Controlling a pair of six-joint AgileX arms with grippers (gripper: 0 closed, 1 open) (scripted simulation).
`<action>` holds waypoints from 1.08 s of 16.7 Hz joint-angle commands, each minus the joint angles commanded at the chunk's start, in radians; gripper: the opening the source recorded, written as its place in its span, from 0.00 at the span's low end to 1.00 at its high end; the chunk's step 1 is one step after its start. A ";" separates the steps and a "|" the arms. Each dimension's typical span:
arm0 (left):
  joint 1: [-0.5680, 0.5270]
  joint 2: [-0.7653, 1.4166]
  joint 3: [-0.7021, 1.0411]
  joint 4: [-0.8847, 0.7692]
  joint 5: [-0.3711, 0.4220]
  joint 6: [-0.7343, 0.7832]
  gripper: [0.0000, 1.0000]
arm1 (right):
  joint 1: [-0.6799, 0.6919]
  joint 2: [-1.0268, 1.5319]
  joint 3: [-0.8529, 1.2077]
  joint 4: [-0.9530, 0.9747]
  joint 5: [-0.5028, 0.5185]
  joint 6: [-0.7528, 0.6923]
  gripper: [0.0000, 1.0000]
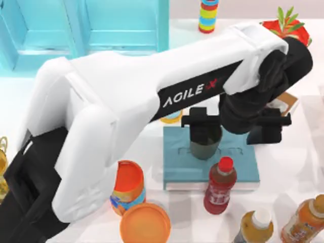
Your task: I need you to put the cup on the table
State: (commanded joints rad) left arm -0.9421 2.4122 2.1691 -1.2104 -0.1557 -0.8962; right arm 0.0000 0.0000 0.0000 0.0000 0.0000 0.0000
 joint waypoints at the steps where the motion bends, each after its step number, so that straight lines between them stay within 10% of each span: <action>1: 0.000 0.000 0.000 0.000 0.000 0.000 0.55 | 0.000 0.000 0.000 0.000 0.000 0.000 1.00; 8: 0.000 0.000 0.000 0.000 0.000 0.000 0.02 | 0.000 0.000 0.000 0.000 0.000 0.000 1.00; 18: -0.004 0.000 0.003 -0.003 0.000 0.001 0.00 | 0.000 0.000 0.000 0.000 0.000 0.000 1.00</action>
State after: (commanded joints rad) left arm -0.9457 2.4123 2.1723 -1.2135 -0.1560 -0.8954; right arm 0.0000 0.0000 0.0000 0.0000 0.0000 0.0000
